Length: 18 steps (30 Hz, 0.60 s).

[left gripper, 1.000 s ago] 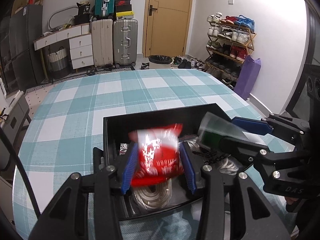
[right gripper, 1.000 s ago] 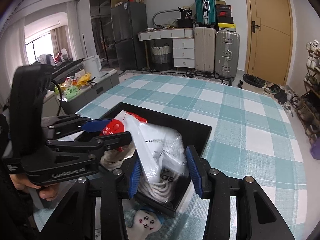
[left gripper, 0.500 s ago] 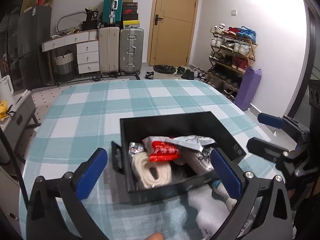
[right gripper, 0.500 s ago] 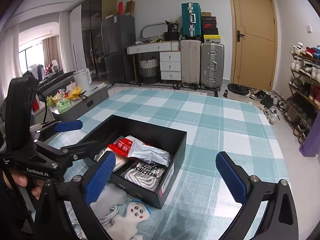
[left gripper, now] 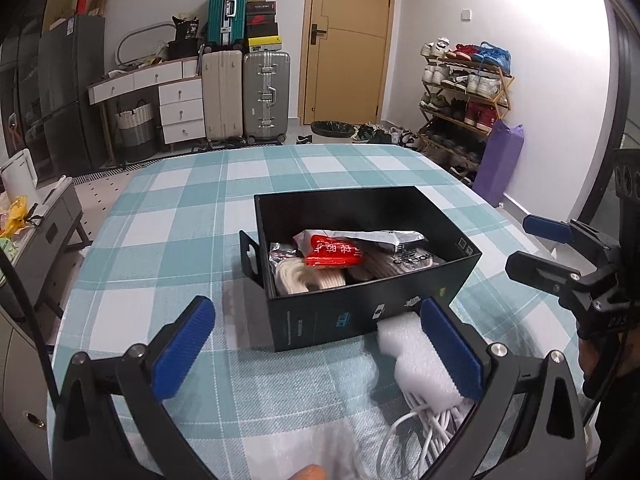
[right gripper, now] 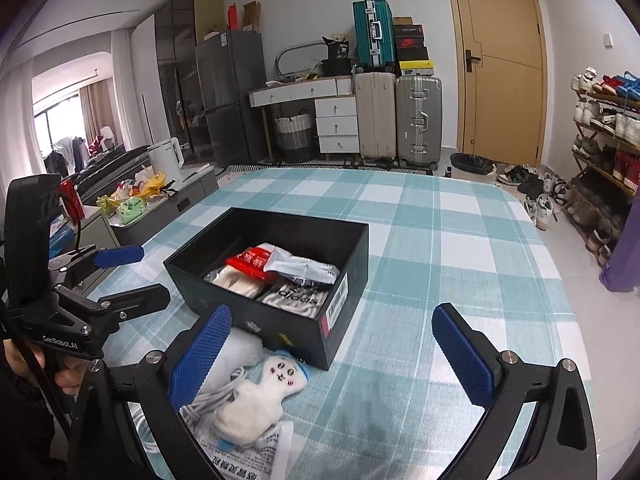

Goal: Organize soft objects
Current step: 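Open both tools, release the items in the box, and withdraw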

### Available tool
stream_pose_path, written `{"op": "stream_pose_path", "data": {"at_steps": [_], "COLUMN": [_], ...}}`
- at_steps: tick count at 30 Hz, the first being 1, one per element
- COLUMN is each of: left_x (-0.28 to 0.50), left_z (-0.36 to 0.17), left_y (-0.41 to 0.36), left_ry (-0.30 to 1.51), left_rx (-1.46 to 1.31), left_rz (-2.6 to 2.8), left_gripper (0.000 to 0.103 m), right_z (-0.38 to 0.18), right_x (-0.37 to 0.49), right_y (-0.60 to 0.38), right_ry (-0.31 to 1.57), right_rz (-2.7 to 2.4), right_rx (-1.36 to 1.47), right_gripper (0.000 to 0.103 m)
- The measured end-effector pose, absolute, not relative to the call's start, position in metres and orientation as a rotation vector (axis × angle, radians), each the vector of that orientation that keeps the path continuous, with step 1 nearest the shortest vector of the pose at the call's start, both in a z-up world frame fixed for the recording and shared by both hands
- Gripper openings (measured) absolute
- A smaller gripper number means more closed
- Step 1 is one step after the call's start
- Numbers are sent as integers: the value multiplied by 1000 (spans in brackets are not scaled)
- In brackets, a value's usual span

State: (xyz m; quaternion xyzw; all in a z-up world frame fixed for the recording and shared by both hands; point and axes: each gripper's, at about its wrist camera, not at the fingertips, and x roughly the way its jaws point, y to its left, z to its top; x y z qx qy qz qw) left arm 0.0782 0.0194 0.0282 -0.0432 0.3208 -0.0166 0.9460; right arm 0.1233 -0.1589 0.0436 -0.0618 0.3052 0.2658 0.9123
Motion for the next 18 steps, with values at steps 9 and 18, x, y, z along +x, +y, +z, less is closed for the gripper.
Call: {"op": "stream_pose_path", "data": {"at_steps": [9, 18], "left_x": [76, 75], "left_z": [27, 26], "left_y": [20, 18], "left_ry": [665, 673], "left_rx": [-103, -91], "left_rz": [-33, -38], "left_gripper": [103, 103], "right_z": [34, 22], "right_x": [121, 120], "right_y": [-150, -140], "right_ry": [689, 755], "right_rz": [574, 600], "right_rx": [-160, -222], "right_gripper": [102, 102]}}
